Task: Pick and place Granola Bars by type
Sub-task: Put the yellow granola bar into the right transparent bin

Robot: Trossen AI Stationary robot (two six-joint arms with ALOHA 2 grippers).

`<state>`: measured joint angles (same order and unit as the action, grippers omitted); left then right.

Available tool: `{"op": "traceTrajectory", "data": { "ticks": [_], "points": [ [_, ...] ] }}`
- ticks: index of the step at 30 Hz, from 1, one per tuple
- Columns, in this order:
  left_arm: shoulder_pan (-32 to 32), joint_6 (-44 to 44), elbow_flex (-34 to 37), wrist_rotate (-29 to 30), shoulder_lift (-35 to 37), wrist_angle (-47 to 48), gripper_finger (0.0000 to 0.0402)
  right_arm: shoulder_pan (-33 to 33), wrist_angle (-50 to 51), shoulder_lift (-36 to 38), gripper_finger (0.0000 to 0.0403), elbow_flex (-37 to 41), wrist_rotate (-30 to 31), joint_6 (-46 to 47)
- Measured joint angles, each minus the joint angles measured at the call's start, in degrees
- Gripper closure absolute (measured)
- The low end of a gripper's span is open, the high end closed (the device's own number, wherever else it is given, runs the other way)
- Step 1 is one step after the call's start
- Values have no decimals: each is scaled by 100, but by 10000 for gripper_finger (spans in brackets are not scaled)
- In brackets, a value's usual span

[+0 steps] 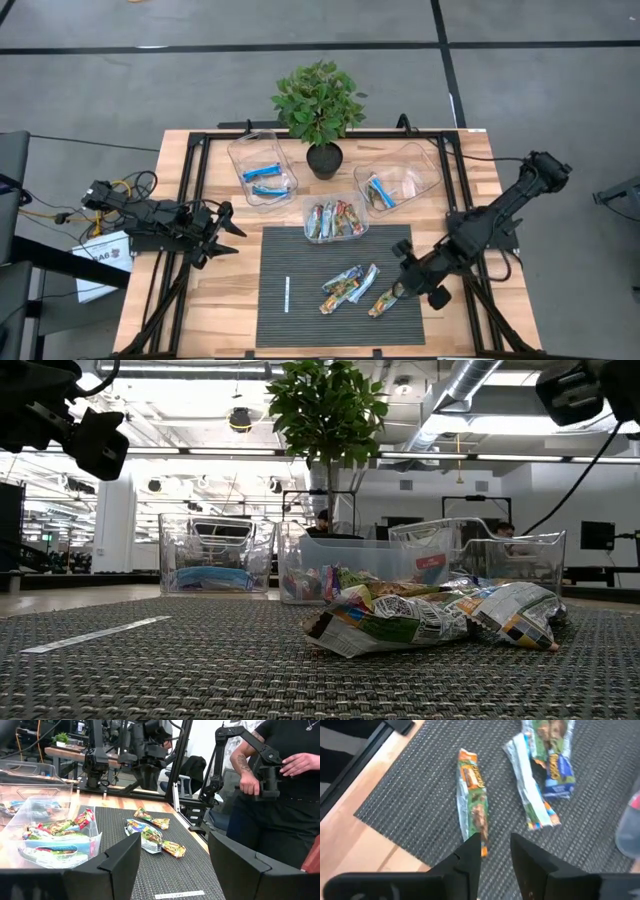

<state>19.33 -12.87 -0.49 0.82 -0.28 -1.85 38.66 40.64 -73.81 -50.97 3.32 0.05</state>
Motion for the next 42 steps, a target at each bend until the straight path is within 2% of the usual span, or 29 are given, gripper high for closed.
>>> {"op": "traceTrajectory", "data": {
  "ticks": [5, 10, 15, 22, 33, 37, 42],
  "points": [
    [0, 1, 0, 1, -1, 0, 178, 188, -385, -429, 252, -1, 30, -6],
    [-1, -16, 0, 0, -2, 2, 178, 368, -682, -933, 186, -5, 496, -15],
    [-2, -21, 0, 0, -2, 2, 178, 408, -729, -1440, 162, -5, 567, -11],
    [-2, -21, 0, 0, -2, 2, 178, 408, -969, -1936, 179, -5, 548, -11],
    [-2, -16, 0, 0, -2, 2, 178, 397, -1353, -2314, 212, -3, 279, -51],
    [-2, -3, 1, 0, -1, 2, 178, 352, -1397, -2310, 242, -3, 282, -52],
    [0, -17, 0, 0, 0, 2, 178, 319, -1398, -2305, 298, -3, 288, -52]
  ]
}}
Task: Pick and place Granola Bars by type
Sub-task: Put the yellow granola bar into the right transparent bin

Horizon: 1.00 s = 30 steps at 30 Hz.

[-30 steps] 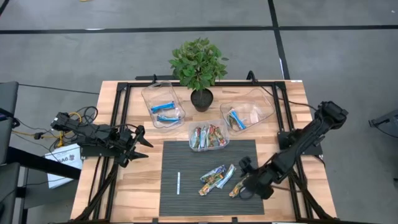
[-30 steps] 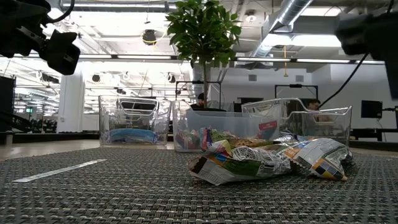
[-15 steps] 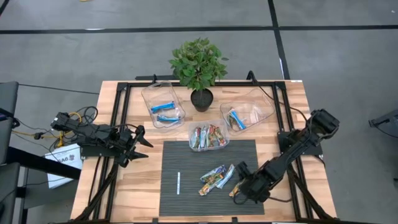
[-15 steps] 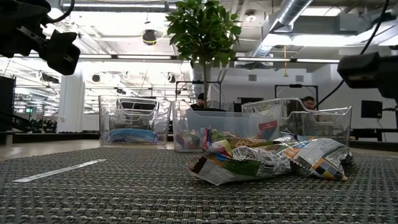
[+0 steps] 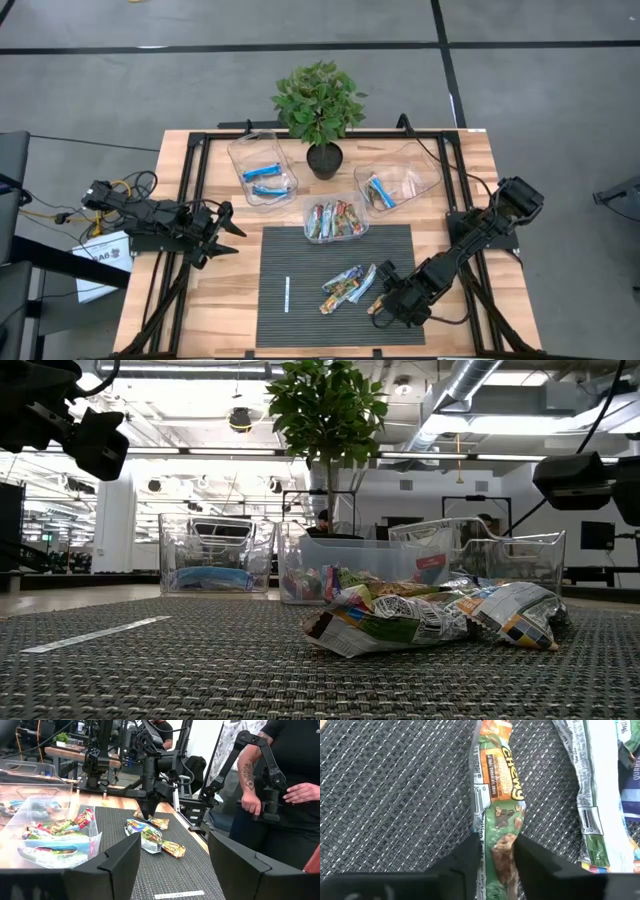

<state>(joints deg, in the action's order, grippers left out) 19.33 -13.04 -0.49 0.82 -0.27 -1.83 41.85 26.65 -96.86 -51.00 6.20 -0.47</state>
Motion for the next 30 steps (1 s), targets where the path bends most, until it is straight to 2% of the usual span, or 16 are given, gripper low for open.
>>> {"op": "traceTrajectory", "data": {
  "ticks": [5, 11, 19, 30],
  "points": [
    [-1, -4, 1, 0, -2, 2, 178, 0, 0, 2, 347, 0, 6, 63],
    [-1, -4, 0, 0, -2, 2, 178, -1, -127, 83, 377, 2, -7, 282],
    [0, -1, 0, 0, 0, 2, 178, -199, -256, 632, 376, 5, -22, 555],
    [0, -4, 1, 0, -2, 2, 178, -858, -1042, 2207, 382, 7, -20, 903]
  ]
}}
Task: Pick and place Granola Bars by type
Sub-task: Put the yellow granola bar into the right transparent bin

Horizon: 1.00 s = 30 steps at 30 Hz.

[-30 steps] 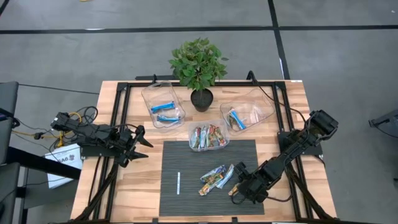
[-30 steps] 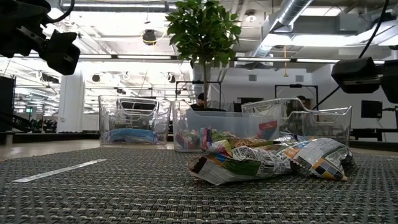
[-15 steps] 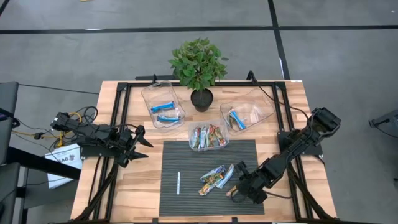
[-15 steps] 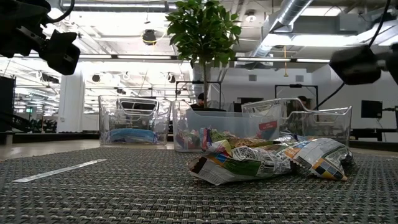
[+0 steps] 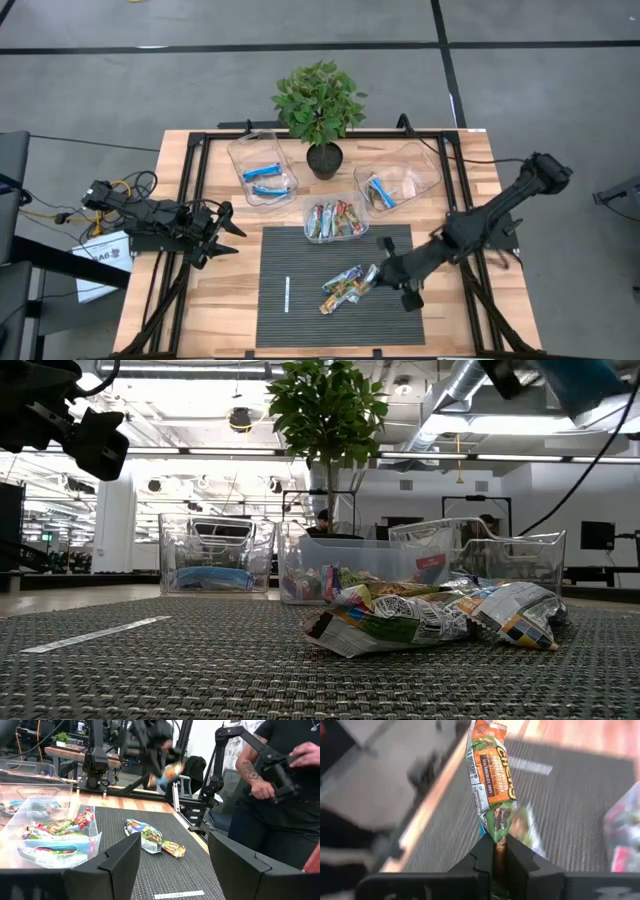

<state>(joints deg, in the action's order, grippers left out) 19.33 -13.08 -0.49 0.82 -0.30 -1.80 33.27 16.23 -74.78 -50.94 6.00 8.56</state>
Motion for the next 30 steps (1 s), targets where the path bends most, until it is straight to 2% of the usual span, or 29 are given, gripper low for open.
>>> {"op": "traceTrajectory", "data": {
  "ticks": [8, 14, 21, 30],
  "points": [
    [-1, 1, 0, 0, 1, 0, 178, -524, -409, 926, 377, 0, 8, 8],
    [-2, 0, 1, 0, 0, 0, 178, -779, -487, 1335, 378, 0, 4, 19],
    [-2, 2, 0, 0, 0, 0, 178, -1293, -431, 1386, 382, 0, -1, 288],
    [-1, 22, 0, 0, 0, 0, 178, -2574, -335, 1255, 376, -2, 44, 354]
  ]
}}
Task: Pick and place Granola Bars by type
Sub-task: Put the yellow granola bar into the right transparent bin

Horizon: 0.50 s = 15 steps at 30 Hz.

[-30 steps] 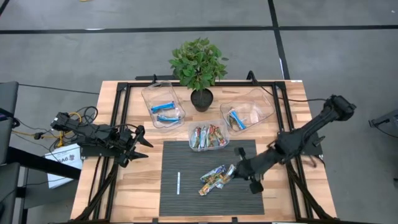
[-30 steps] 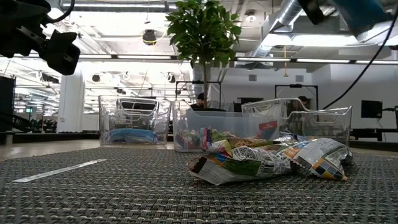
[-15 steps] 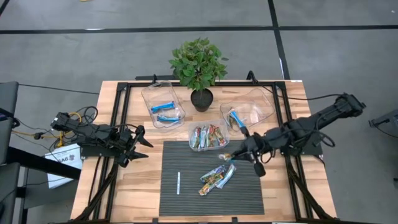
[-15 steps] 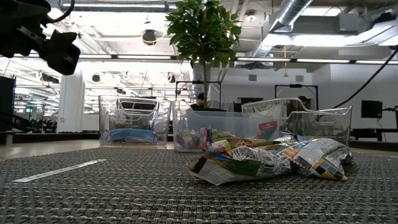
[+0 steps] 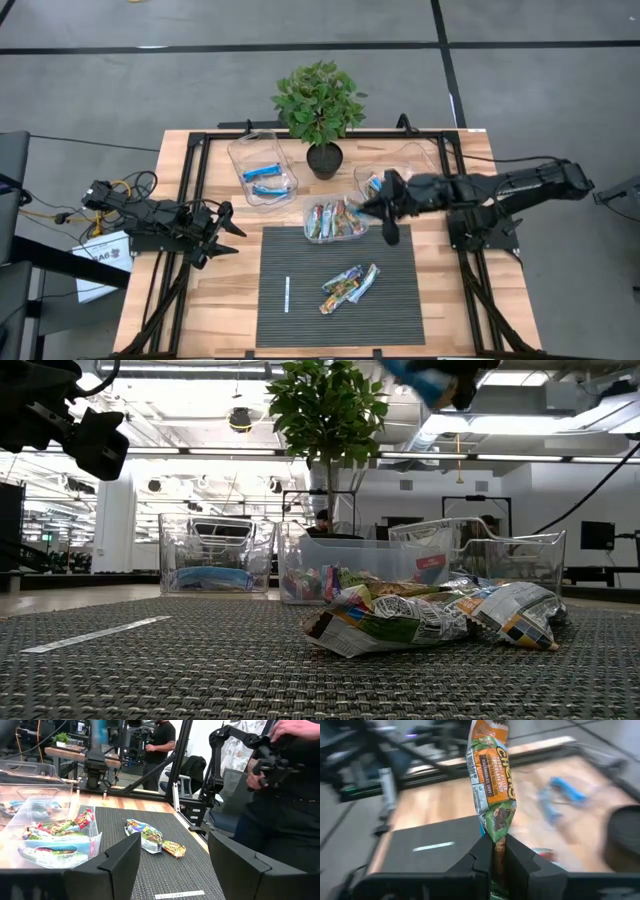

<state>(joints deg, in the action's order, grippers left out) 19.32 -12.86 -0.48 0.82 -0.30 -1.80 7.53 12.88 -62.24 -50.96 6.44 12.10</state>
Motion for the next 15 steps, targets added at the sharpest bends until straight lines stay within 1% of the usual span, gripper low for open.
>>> {"op": "traceTrajectory", "data": {
  "ticks": [4, 8, 15],
  "points": [
    [1, -21, -1, 0, 0, 0, 178, -705, 171, 0, 380, 0, 142, 168],
    [-1, -4, -1, 0, 0, 0, 178, -1382, 368, 0, 383, 1, 143, 465],
    [-1, -12, -1, 0, 0, 0, 178, -2257, 552, 48, 379, 0, 138, 548]
  ]
}}
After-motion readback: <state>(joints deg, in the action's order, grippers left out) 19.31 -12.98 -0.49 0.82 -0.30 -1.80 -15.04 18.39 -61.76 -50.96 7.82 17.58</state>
